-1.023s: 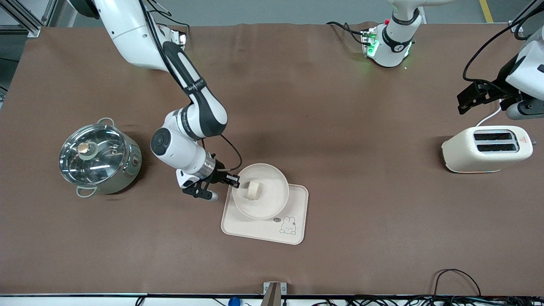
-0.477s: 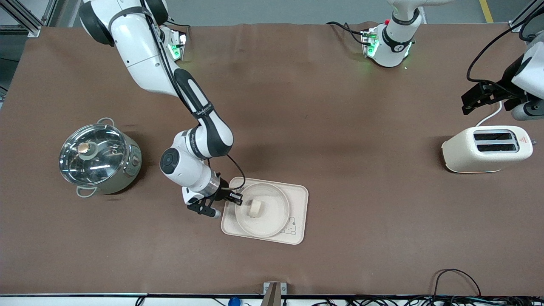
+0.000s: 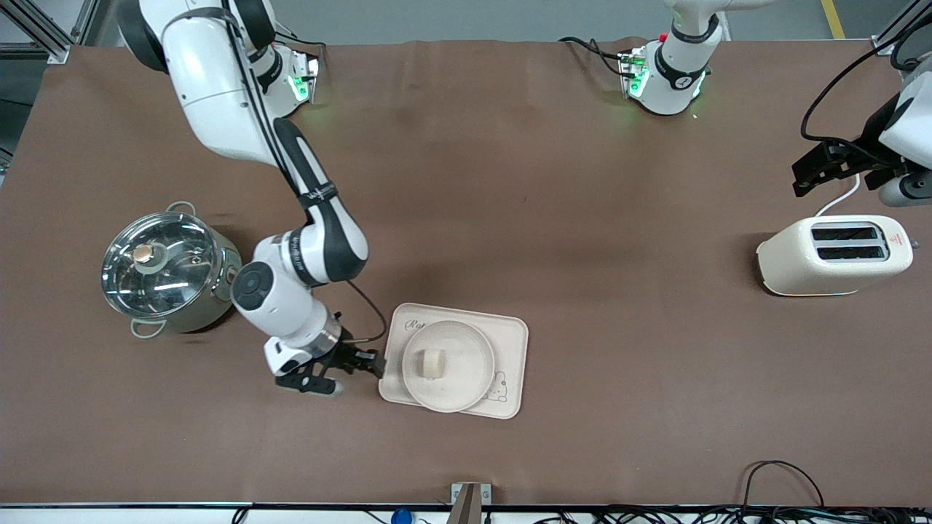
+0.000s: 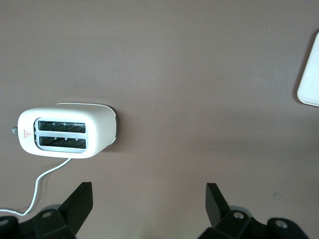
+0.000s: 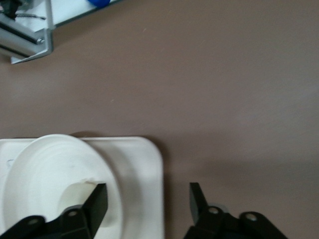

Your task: Place bun in plate and plate on tray

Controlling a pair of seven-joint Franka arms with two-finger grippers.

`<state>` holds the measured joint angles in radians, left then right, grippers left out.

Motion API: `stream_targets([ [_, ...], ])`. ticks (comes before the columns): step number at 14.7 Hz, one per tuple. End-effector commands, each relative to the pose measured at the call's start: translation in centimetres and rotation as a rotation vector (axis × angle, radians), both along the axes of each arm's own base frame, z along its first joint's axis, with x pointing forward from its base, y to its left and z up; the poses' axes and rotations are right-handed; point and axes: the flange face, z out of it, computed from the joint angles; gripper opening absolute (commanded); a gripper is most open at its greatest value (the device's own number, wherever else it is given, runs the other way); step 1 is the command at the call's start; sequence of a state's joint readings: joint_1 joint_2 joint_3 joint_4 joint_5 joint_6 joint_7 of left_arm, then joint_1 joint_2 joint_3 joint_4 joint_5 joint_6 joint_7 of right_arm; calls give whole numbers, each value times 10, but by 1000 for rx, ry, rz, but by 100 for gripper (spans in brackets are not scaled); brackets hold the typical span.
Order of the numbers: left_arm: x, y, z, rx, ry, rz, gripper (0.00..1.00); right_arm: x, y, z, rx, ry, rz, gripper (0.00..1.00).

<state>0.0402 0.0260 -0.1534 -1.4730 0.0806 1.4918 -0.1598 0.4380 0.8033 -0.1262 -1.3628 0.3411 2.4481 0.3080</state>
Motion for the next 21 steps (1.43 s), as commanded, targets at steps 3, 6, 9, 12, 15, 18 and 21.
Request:
stream_targets([
  [3, -4, 3, 3, -15, -9, -11, 100, 3, -107, 72, -105, 86, 17, 100],
  [6, -7, 1, 6, -15, -9, -14, 100, -8, -179, 123, -157, 136, 41, 100],
  [9, -8, -3, 7, -18, -8, -22, 100, -35, -239, 183, -158, 222, 72, 100],
  [12, -13, -10, 6, -54, 14, -29, 100, -63, -271, 247, -204, 212, 149, 100],
  [15, -15, -12, 8, -58, 15, -32, 100, -98, -270, 308, -251, 202, 179, 100],
  [18, -18, -14, 10, -73, 17, -35, 100, -129, -275, 325, -212, 222, 194, 100],
  [21, -19, -18, 11, -72, 17, -41, 100, -148, -281, 341, -187, 214, 212, 100],
])
